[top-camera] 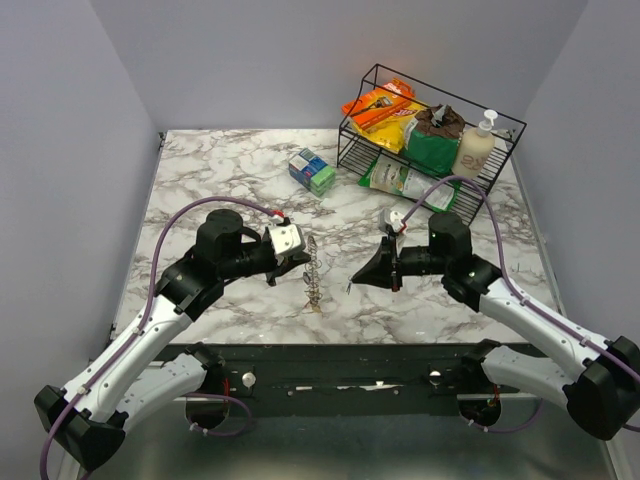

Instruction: Put the keys on the keyring

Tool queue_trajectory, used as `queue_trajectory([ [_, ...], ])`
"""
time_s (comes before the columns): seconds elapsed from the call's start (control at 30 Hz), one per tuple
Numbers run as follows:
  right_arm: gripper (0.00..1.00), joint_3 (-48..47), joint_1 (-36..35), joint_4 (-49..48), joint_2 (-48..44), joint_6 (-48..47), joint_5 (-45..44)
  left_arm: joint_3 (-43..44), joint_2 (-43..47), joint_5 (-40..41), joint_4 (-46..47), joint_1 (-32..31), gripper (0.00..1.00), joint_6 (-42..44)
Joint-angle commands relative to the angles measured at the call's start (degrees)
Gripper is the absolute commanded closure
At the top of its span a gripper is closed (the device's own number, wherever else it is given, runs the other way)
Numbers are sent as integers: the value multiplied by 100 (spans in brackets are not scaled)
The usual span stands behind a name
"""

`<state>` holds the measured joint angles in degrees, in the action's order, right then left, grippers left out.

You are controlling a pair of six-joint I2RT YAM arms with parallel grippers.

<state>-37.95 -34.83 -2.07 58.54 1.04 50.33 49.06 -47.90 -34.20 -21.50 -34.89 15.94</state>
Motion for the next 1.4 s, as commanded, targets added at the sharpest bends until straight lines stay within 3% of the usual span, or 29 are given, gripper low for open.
queue_trajectory([
  [0.0,99,-344,-33,-154,78,-288,56,34,9,-254,304,18,100,58],
  [0.67,99,-1372,-33,-505,1044,-482,399,69,-106,-623,365,9,100,-30],
  [1.37,99,-1575,-525,-602,1458,-385,215,95,-202,-615,365,9,100,-135],
])
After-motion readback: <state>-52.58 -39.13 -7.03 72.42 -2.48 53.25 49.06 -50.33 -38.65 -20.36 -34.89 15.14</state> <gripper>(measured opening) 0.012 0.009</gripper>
